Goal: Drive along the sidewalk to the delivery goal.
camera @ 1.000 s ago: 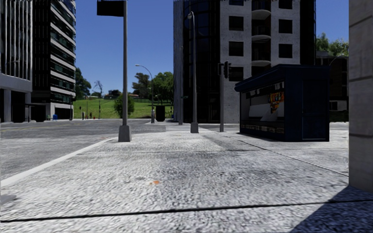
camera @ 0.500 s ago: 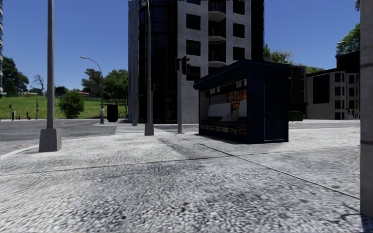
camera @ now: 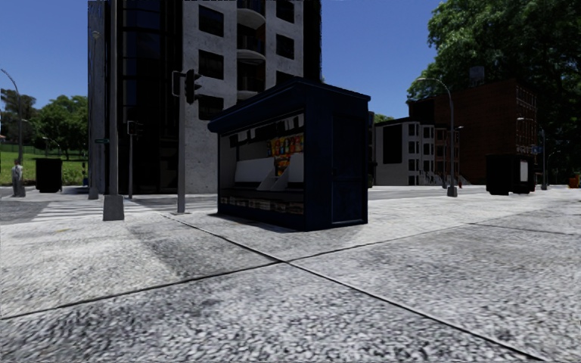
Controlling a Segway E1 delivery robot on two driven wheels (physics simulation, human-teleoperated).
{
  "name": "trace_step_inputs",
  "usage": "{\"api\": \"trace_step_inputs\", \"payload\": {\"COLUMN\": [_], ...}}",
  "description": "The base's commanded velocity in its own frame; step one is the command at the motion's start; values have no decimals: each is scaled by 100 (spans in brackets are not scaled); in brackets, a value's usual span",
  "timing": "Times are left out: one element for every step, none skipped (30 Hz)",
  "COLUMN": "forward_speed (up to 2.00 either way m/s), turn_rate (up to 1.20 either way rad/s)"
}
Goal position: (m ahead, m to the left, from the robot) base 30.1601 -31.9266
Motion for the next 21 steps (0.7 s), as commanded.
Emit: {"api": "trace_step_inputs", "payload": {"forward_speed": [200, 200, 200, 200, 200, 200, 200, 200, 200, 200, 200, 200, 200, 200, 200, 200, 200, 200, 200, 200, 200], "turn_rate": [-69, -69, -69, -69, -69, -69, -69, -69, -69, -69, -69, -69, -69, -69, -69, -69, -69, -69, -69, -69, -69]}}
